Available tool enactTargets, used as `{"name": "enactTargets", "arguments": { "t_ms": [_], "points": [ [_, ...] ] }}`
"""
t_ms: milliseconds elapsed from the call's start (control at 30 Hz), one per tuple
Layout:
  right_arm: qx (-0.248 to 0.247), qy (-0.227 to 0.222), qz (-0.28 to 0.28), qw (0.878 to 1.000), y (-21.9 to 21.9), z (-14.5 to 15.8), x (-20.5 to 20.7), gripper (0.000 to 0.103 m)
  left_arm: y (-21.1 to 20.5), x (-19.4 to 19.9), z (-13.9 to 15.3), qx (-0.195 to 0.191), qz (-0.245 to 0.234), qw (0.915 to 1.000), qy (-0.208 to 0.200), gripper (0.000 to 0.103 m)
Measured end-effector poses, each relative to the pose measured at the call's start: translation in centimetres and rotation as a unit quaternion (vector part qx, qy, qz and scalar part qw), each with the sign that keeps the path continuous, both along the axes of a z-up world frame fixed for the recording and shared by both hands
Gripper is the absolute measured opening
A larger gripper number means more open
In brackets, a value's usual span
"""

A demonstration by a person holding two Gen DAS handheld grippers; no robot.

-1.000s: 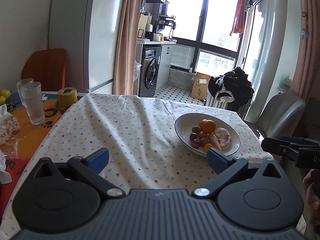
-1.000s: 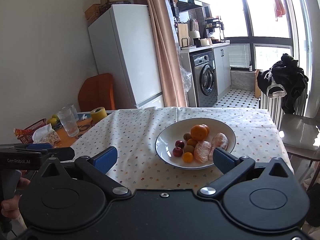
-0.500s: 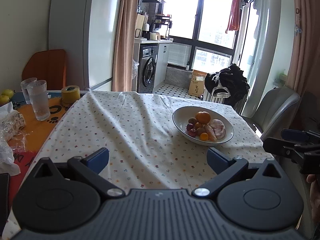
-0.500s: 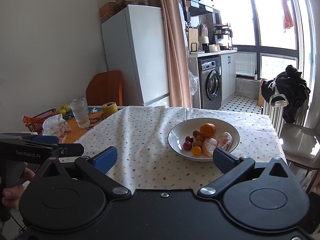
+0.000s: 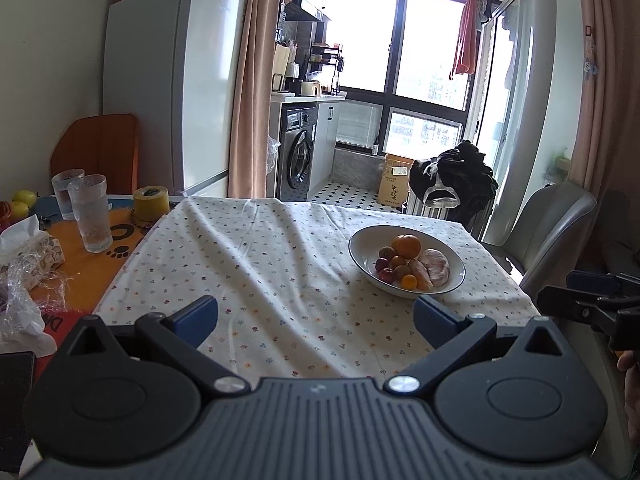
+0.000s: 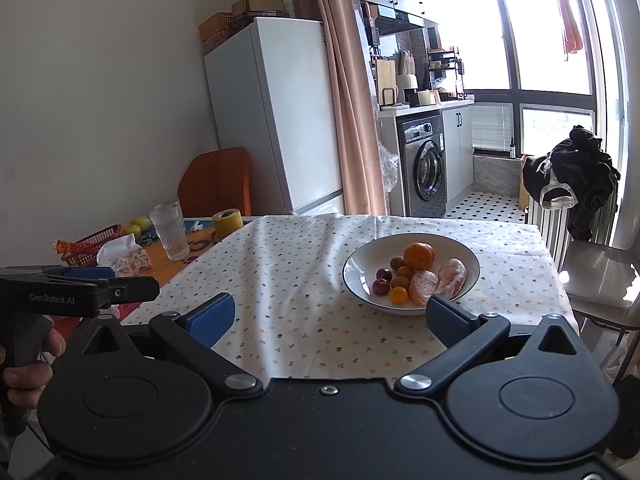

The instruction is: Organize fruits

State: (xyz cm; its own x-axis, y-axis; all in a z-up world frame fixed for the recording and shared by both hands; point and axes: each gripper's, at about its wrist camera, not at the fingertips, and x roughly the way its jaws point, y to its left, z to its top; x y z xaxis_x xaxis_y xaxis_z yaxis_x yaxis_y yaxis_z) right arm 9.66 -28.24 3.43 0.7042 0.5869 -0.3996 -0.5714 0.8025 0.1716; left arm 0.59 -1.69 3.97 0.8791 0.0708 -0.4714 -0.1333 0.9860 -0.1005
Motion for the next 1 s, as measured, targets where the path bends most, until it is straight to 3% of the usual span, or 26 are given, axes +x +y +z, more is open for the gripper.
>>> {"name": "enactTargets", "arguments": {
  "t_ms": [1000],
  "points": [
    [-0.007, 0.007, 0.008, 1.000, -0.02, -0.16, -0.34, 0.103, -0.81, -0.28, -0.22, 0.007, -0.018, 0.9998, 0.006, 0.103]
  ]
}}
